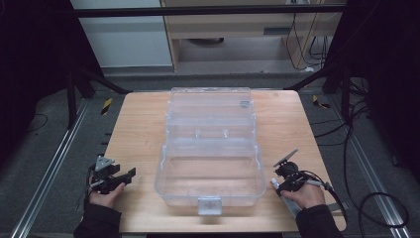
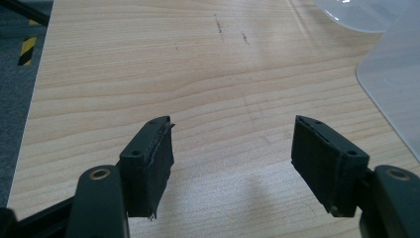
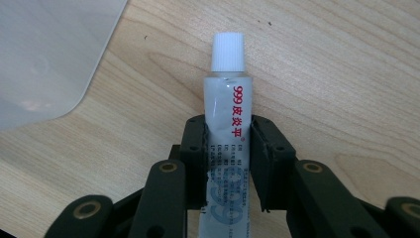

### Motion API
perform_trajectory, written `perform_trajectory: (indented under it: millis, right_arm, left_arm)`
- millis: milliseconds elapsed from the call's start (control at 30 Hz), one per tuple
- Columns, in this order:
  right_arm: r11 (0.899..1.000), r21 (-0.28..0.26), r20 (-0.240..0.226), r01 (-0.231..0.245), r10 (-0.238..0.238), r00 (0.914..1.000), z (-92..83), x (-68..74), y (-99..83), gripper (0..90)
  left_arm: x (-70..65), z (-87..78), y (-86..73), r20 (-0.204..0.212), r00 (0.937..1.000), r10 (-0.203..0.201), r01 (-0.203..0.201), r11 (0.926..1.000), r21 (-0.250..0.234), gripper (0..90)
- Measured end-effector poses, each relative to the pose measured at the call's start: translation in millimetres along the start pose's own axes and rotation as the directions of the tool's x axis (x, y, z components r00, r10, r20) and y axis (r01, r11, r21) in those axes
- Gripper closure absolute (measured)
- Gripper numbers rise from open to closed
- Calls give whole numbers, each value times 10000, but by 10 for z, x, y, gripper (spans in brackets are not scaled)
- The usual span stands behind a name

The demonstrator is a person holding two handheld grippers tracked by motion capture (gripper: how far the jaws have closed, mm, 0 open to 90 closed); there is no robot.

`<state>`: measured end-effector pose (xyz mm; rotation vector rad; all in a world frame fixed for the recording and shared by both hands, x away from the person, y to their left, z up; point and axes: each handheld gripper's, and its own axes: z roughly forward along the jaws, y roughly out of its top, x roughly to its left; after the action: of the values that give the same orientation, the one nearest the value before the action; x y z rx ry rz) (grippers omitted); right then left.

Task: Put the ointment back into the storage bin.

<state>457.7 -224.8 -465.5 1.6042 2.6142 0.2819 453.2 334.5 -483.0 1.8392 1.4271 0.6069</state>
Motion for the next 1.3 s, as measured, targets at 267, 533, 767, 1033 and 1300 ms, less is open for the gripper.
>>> perform_trajectory:
  millis: [267, 533, 767, 1033, 1300]
  right_arm:
    - [9972, -752, -224, -58, 41, 9997, -187, -61, -50, 696]
    - [9684, -2494, -352, -62, -27, 9994, -448, -145, -116, 695]
    - [9314, -3633, -319, 244, -386, 9987, -670, -122, -101, 696]
    - [8793, -4657, -240, 997, -1252, 9918, -1001, -55, -20, 696]
    - [8466, -4982, 84, 1873, -2113, 9774, -1187, 26, 88, 696]
  left_arm:
    - [-9, 16, 0, 19, 10000, 35, -35, 10000, 78, 320]
    - [-11, 18, 0, 24, 10000, 60, -60, 9999, 115, 320]
    - [-11, 15, -3, 81, 9999, 73, -74, 9999, 114, 320]
    - [-12, 26, -3, 116, 9999, 74, -76, 9999, 144, 320]
    - [-12, 27, -2, 142, 9998, 102, -105, 9998, 169, 321]
